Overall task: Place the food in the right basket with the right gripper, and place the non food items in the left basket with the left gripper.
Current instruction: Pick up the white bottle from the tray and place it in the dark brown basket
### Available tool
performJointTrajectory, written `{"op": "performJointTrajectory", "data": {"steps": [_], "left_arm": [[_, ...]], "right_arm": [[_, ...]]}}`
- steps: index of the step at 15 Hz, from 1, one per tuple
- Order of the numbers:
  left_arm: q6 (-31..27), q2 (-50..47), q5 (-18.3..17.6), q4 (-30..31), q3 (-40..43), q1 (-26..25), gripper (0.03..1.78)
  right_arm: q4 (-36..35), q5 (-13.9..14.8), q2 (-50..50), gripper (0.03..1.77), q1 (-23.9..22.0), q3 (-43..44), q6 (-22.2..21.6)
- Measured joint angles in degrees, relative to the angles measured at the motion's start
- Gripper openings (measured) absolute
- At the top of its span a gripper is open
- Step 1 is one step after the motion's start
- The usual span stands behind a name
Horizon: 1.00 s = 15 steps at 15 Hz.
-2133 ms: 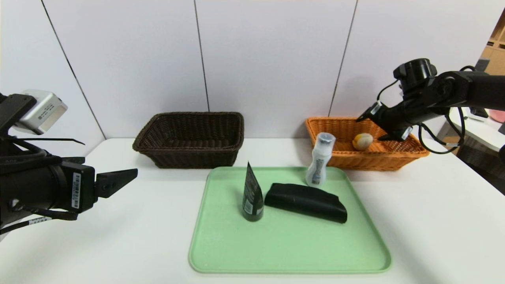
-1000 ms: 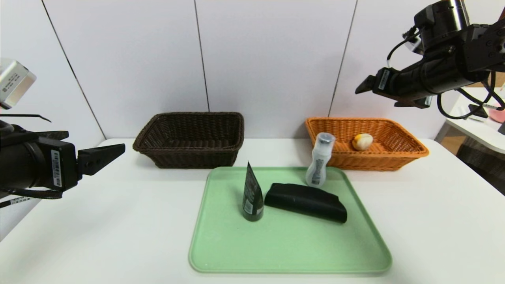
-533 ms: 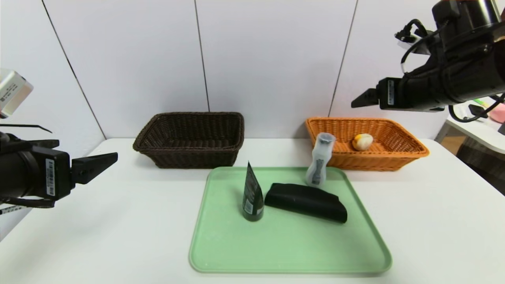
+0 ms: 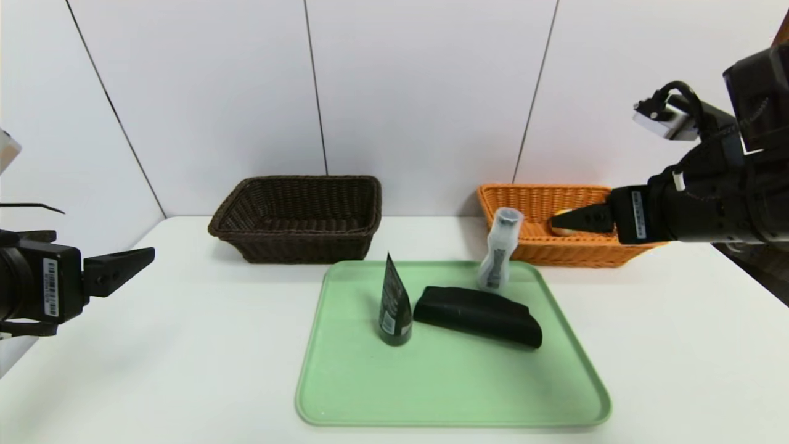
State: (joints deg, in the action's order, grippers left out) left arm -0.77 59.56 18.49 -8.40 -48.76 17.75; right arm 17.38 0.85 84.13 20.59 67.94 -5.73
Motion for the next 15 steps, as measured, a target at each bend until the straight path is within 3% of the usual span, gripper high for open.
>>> {"op": "performJointTrajectory", "data": {"steps": [9, 15], "left_arm": [[0.02, 0.02, -0.89, 0.46, 0.39, -0.04, 1.69], [0.09, 1.13, -2.62, 0.55, 0.23, 0.05, 1.69]], "right_arm": [[-43.29, -0.26, 1.01, 1.69, 3.16, -28.78, 2.34], [-67.93, -0.30, 9.14, 1.69, 4.22, -39.08, 3.08]]}}
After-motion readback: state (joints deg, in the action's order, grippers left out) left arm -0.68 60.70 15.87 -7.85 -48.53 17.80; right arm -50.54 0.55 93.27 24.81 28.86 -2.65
